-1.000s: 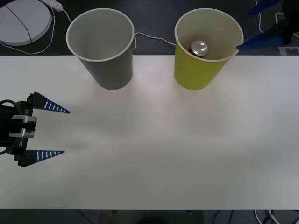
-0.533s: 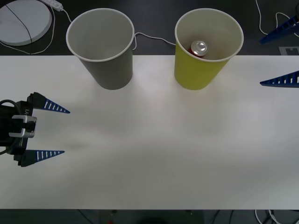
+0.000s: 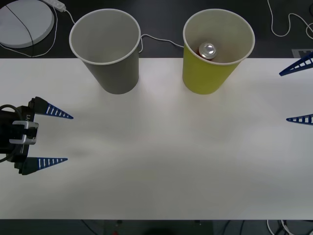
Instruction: Put the can into the green bin and the plastic bottle into the gray bin
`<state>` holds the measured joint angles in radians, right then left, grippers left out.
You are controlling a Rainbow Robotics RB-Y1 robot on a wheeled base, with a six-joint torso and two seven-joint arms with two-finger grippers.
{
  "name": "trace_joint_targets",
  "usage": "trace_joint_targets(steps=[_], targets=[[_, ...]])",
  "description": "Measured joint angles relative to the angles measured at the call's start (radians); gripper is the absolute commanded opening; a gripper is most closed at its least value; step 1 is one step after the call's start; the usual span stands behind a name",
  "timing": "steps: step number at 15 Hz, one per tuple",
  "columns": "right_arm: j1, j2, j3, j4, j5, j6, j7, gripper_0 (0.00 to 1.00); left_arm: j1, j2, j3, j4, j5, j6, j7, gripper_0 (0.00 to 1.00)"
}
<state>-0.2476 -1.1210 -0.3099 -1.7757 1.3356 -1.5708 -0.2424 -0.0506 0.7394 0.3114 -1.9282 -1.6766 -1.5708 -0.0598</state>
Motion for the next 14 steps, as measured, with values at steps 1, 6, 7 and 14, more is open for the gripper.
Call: trace_joint_targets(steps=[1,6,7,14], targets=[[0.02,0.013,-0.009,0.006,0.001,0.0,0.025,1.0,0.0,0.0,0.0,0.0,0.0,0.0,0.0,1.0],[0.116,0.08,-0.04,0.012,0.035,0.0,0.088,1.0,0.0,0.0,0.0,0.0,0.0,0.0,0.0,1.0],[0.131,0.1,-0.049,0.012,0.055,0.0,0.101,1.0,0.0,0.0,0.0,0.0,0.0,0.0,0.0,1.0],[0.189,0.228,-0.068,0.011,0.148,0.0,0.18,1.0,0.0,0.0,0.0,0.0,0.0,0.0,0.0,1.0]])
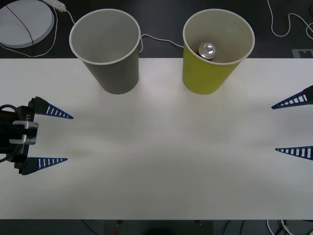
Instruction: Put the can into the green bin and the plastic bottle into the gray bin
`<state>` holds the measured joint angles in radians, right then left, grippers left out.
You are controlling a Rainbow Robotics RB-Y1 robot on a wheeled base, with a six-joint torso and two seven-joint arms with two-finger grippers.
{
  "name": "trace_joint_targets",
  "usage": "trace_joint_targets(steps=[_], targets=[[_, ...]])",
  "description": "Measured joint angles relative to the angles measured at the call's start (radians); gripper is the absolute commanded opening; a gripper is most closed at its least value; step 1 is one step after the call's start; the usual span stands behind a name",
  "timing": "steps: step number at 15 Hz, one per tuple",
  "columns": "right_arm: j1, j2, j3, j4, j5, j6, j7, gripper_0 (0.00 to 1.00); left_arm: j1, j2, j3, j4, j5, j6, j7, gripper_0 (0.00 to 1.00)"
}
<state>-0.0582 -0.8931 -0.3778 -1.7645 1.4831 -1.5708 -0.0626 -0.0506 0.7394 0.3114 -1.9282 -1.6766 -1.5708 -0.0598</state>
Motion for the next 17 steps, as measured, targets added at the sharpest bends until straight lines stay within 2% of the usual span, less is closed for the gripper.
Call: trace_joint_targets(steps=[12,17], targets=[[0.035,0.13,0.002,-0.004,0.028,0.0,0.116,1.0,0.0,0.0,0.0,0.0,0.0,0.0,0.0,1.0],[0.035,0.14,0.002,-0.004,0.031,0.0,0.125,1.0,0.0,0.0,0.0,0.0,0.0,0.0,0.0,1.0]])
